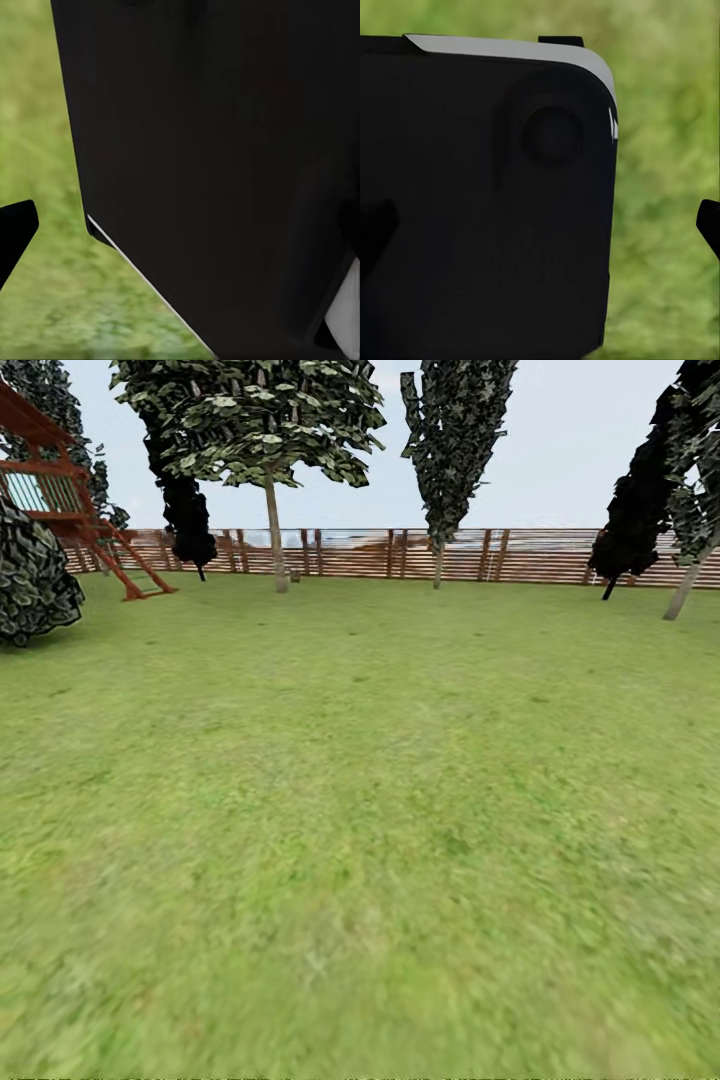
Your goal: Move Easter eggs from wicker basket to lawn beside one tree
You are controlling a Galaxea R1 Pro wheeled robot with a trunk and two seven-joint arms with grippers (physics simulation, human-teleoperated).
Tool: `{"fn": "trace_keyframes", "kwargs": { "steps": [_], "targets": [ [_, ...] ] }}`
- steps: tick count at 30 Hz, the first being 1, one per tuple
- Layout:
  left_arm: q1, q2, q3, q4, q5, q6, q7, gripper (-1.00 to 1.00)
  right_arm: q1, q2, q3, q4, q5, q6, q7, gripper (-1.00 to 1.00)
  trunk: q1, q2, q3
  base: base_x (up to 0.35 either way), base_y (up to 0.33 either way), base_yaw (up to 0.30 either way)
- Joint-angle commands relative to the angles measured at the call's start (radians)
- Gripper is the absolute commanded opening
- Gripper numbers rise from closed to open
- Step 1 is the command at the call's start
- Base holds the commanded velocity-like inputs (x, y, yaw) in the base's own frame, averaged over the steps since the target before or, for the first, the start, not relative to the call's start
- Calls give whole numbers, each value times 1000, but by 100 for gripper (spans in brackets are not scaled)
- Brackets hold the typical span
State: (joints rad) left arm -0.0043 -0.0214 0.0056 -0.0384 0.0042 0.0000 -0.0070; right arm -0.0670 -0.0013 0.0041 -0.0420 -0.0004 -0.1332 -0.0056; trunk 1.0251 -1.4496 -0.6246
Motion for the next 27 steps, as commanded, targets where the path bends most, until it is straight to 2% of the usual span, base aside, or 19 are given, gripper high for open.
{"fn": "trace_keyframes", "kwargs": {
  "steps": [1,9,27],
  "targets": [
    [0,0,1,0,0,0,-1,100,-1,0,0,1,1,-3,-1,100,0,0,-3,0,0,0],
    [0,0,1,0,0,0,1,100,-1,0,3,2,7,-9,1,100,0,0,-7,0,0,0],
    [0,1,3,-2,2,0,2,100,-1,0,2,2,8,-14,1,100,0,0,-9,296,110,22]
  ]
}}
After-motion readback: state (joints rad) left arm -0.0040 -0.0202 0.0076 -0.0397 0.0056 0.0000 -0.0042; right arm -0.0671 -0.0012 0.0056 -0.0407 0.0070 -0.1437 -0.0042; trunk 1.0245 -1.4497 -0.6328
